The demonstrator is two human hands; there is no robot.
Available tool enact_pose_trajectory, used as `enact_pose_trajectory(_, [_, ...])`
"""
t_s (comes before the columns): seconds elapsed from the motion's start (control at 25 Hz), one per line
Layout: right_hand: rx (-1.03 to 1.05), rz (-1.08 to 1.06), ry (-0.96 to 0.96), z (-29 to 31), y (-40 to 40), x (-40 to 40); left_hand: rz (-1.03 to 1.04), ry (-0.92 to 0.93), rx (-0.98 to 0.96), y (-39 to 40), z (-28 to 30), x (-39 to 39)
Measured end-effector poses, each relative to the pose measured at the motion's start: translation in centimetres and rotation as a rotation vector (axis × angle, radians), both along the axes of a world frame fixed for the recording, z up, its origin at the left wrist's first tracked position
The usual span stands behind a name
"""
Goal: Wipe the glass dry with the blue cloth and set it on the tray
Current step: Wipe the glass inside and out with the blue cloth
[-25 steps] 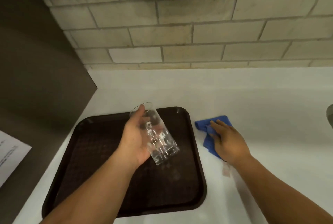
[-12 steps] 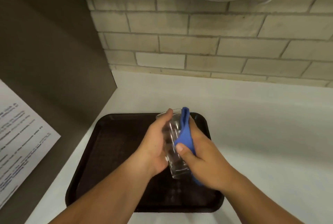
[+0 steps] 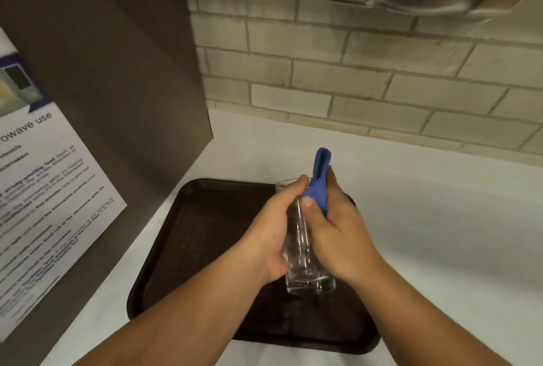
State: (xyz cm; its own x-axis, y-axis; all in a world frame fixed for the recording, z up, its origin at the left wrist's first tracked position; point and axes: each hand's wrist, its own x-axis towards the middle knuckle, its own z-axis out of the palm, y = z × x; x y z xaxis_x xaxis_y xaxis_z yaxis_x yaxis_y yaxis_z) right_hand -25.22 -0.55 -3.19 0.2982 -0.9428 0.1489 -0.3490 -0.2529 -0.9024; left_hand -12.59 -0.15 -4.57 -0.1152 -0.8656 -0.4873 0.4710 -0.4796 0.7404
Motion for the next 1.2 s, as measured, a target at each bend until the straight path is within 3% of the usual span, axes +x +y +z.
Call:
enact_pose_trajectory(0.12, [0.264, -0.024, -0.127, 0.2, -0.6, -0.3, 0.038, 0.049, 0.003, -0.4, 0.3, 1.1])
enact_pose_trajectory(0.24, [0.157, 0.167, 0.133, -0.4, 3.4, 0.3, 0.128, 0.035, 0.024, -1.6, 0.6, 2.7])
enact_pose_trajectory(0.32, [0.025, 0.144, 0.239, -0.2, 2.9, 1.3, 0.093, 0.032, 0.019, -1.7, 0.6, 2.5])
enact_pose_trajectory(0.4, [0.025, 0.038, 0.171, 1.1, 0.4, 2.1, 0.026, 0.038, -0.001, -1.3, 0.6, 1.9])
enact_pose_trajectory(0.52, [0.252, -0.017, -0.066, 1.6, -1.2, 0.9, 0.025, 0.062, -0.009, -1.4, 1.0, 2.0])
enact_pose_trajectory(0.64, [0.348, 0.065, -0.021, 0.4, 0.5, 0.8, 0.1, 0.008, 0.009, -2.3, 1.1, 3.0])
enact_pose_trajectory(0.8, [0.19, 0.283, 0.126, 0.2, 0.4, -1.1, 0.024, 0.051, 0.024, -2.0, 0.9, 4.3])
enact_pose_trajectory(1.0, [-0.157, 0.182, 0.135, 0.4, 0.8, -1.9, -0.011, 0.053, -0.075, -0.7, 0.4, 4.5])
enact_pose_trajectory(1.08, [-0.182, 0.17, 0.049, -0.2, 1.4, -0.7, -0.032, 0.078, -0.114, -0.2, 0.4, 3.2])
enact_pose_trajectory(1.2, [0.051, -0.002, -0.196, -0.6, -0.4, 0.6, -0.055, 0.085, -0.144, -0.1, 0.7, 2.4])
